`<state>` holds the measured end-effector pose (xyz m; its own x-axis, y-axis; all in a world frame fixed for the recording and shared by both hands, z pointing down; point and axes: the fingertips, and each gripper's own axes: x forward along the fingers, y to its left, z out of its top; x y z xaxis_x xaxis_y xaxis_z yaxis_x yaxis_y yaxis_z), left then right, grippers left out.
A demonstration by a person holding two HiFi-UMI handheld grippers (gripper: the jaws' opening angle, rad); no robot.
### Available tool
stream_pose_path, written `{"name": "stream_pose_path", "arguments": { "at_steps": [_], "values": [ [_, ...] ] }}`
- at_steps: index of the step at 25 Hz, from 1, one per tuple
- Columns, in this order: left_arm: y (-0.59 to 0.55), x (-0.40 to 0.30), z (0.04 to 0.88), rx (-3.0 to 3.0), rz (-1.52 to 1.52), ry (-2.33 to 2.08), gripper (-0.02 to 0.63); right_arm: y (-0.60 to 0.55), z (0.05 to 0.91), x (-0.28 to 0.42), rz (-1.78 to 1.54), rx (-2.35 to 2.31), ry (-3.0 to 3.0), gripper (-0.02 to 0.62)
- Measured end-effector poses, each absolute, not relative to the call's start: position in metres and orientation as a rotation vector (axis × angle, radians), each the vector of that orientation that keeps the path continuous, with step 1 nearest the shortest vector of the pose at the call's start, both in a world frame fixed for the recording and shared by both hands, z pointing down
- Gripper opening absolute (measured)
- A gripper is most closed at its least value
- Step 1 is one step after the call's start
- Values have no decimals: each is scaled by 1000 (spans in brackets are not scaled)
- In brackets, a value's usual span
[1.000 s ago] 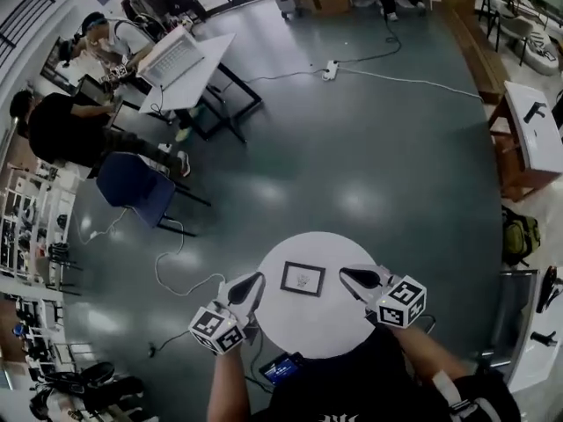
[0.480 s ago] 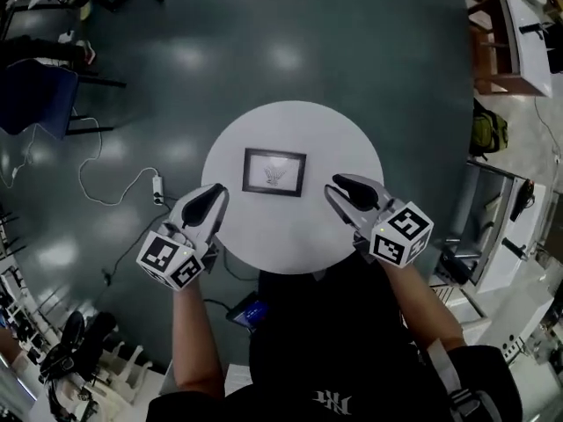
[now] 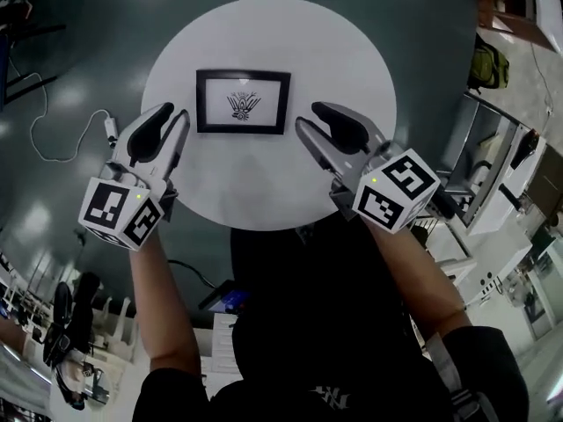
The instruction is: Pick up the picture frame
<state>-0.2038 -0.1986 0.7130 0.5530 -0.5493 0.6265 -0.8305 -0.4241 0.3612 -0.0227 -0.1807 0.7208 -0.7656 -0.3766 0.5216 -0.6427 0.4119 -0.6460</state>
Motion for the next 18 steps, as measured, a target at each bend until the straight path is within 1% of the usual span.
{"name": "stream_pose_path", "arguments": {
  "at_steps": [4, 7, 11, 14, 18],
  "values": [
    [-192, -201, 733, 2086, 698, -1044, 127, -182, 733, -30, 1312, 940, -2326, 146],
    [-187, -198, 747, 2041, 811, -1010, 127, -179, 746, -33, 1319, 951, -2281, 146],
    [-187, -192, 768, 2003, 823, -983, 127, -171, 771, -36, 1319, 959, -2222, 144],
    [-185, -189, 771, 1994, 826, -983, 126, -168, 777, -40, 1290, 964, -2198, 144],
    [-182, -188, 773, 1988, 831, -974, 120, -169, 778, -43, 1279, 994, -2170, 129]
  ]
}}
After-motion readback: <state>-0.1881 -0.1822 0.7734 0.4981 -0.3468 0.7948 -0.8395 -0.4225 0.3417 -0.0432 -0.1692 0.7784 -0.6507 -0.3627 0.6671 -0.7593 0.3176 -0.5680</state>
